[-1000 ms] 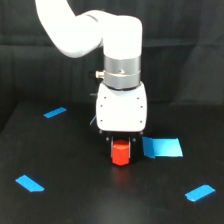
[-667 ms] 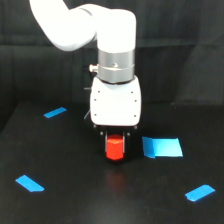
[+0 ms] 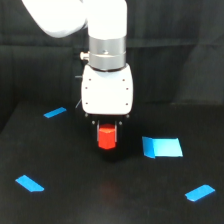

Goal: Pick up the red object from the table

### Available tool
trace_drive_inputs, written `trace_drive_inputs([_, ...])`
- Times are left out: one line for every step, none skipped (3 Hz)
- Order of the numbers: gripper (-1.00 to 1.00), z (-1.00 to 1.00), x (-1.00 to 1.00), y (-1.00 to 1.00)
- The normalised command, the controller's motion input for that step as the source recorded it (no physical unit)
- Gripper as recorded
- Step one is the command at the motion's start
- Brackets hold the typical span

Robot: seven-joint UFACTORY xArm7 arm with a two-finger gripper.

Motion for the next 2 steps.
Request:
trace_drive_inputs([-1.00,0.93,-0.07,0.14])
trace_drive_inputs([-0.99,1.00,0.03,0.02])
